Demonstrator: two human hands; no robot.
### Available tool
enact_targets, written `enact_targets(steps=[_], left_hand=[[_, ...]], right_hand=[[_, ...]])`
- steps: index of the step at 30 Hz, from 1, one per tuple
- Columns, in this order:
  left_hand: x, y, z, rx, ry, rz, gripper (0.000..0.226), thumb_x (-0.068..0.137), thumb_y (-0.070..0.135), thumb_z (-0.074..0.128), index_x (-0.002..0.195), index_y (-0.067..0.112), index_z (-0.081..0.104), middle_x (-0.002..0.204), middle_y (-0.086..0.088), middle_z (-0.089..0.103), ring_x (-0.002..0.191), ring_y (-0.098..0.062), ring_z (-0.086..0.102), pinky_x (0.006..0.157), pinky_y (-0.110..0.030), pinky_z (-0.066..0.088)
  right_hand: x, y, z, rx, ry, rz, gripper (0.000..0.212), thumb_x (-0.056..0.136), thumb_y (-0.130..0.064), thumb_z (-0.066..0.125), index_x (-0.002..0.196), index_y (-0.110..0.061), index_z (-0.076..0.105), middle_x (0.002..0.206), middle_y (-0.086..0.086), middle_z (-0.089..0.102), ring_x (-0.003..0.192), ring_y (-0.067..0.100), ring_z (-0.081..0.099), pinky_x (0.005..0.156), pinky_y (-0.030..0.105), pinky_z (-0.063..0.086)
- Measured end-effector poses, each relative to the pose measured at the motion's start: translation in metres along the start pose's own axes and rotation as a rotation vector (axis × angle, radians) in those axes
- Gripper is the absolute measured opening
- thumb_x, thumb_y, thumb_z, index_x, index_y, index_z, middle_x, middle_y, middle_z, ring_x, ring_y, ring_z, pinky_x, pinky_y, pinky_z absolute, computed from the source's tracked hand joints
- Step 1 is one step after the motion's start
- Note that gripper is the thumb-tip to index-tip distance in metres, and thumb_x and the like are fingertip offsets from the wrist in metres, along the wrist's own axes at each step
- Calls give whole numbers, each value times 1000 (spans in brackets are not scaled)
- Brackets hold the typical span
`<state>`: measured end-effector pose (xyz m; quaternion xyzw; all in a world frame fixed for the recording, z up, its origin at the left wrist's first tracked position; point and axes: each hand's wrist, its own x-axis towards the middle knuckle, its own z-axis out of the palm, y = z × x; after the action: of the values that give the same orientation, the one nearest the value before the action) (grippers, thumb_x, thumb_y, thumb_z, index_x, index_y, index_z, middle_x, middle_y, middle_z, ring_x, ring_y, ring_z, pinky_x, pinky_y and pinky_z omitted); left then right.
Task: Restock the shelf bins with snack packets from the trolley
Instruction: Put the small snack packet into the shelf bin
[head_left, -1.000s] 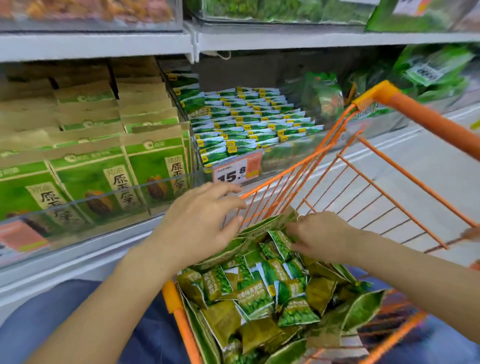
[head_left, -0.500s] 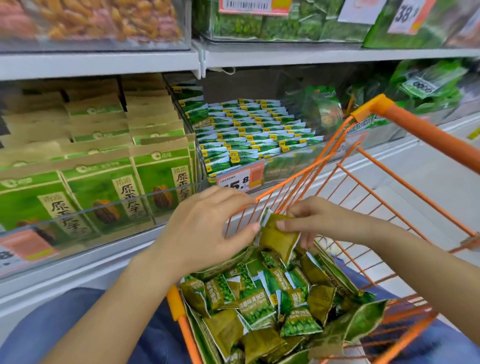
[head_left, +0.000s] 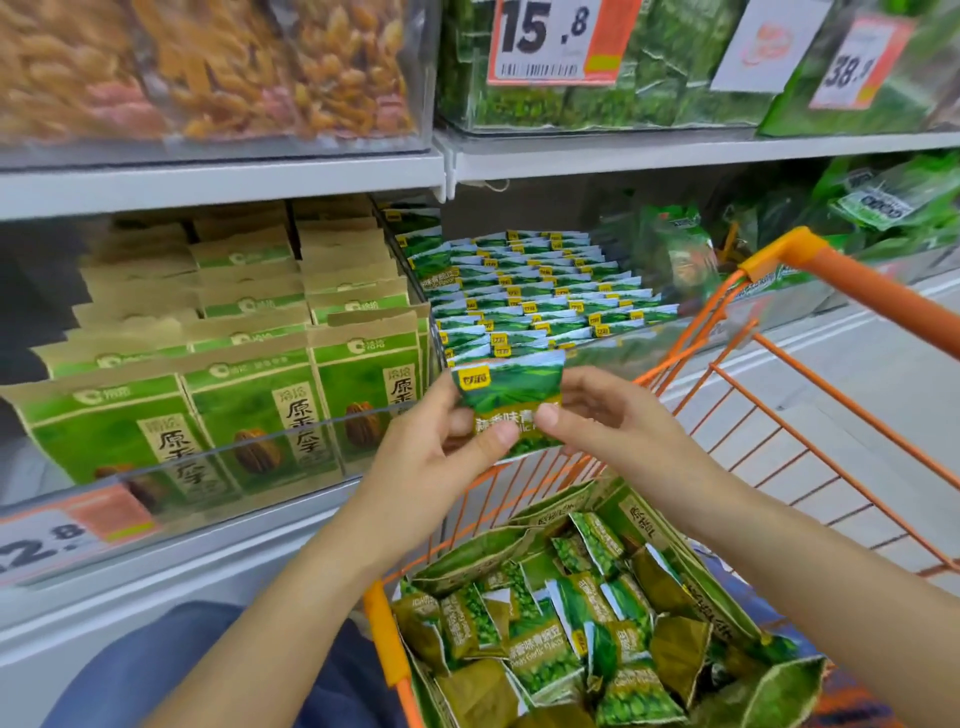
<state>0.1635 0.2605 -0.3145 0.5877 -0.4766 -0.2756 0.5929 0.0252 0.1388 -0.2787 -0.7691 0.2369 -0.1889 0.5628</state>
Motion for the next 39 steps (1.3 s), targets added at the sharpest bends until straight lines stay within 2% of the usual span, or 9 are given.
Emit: enact_targets(steps=[5, 9, 16, 19, 26, 29, 31, 35, 39], left_hand=[[-2, 1, -4, 461, 157, 113, 57, 91, 62, 37, 144, 47, 20, 94, 7, 66, 91, -10, 59, 72, -25, 39], [4, -3, -24, 933, 396, 315, 51, 97, 37, 42, 140, 9, 44, 131, -5, 57, 129, -21, 40, 111, -32, 23], [9, -10, -30, 942, 425, 366, 43, 95, 27, 48, 132, 7, 53, 134, -6, 56, 131, -22, 41, 112, -34, 25], [15, -13, -34, 969, 433, 391, 39, 93, 23, 52, 128, 6, 57, 131, -7, 58, 129, -22, 42, 111, -33, 27], [21, -16, -38, 1021, 433, 410, 34, 90, 16, 57, 122, 6, 63, 127, -8, 61, 127, -22, 44, 111, -31, 28], [22, -16, -37, 1028, 435, 404, 33, 90, 16, 57, 120, 6, 64, 126, -7, 61, 127, -22, 44, 111, -30, 27], [23, -17, -35, 1039, 425, 401, 33, 90, 17, 55, 120, 6, 64, 125, -7, 62, 128, -22, 43, 111, -31, 26], [25, -19, -29, 1050, 391, 389, 32, 91, 18, 55, 120, 7, 64, 124, -8, 62, 131, -24, 42, 114, -37, 28], [25, -21, -25, 1062, 355, 373, 33, 92, 19, 53, 122, 8, 63, 126, -8, 61, 133, -25, 39, 116, -41, 25]], right_hand=[[21, -6, 4, -70, 54, -106, 37, 75, -31, 72, 59, -18, 41, 55, -14, 34, 56, 1, 36, 59, 16, 29], [72, -6, -14, -129, 126, -66, 40, 82, -23, 73, 63, -18, 39, 62, -10, 29, 59, 6, 37, 65, 25, 40], [181, 9, -3, -137, 179, 56, 19, 82, -21, 75, 88, -21, 58, 86, -7, 51, 85, 13, 55, 83, 29, 46], [210, 10, 14, -142, 233, 78, 54, 81, -21, 76, 128, -3, 55, 121, 6, 57, 112, 19, 54, 86, 22, 37], [235, 24, 36, -92, 255, 130, 55, 81, -20, 77, 127, 0, 55, 124, 9, 59, 111, 18, 56, 80, 17, 38], [237, 25, 38, 46, 316, 130, 23, 82, -15, 75, 98, -5, 62, 95, 3, 62, 88, 15, 61, 68, 18, 49], [238, 26, 37, 122, 302, 139, 21, 81, -16, 76, 90, -9, 59, 88, -4, 59, 92, 16, 61, 81, 25, 54], [239, 29, 39, 61, 295, 162, 50, 83, -21, 74, 123, 1, 53, 119, 8, 59, 112, 22, 58, 101, 39, 46], [238, 28, 38, 61, 289, 122, 18, 85, -17, 72, 84, -12, 54, 99, 8, 55, 99, 21, 57, 102, 43, 44]])
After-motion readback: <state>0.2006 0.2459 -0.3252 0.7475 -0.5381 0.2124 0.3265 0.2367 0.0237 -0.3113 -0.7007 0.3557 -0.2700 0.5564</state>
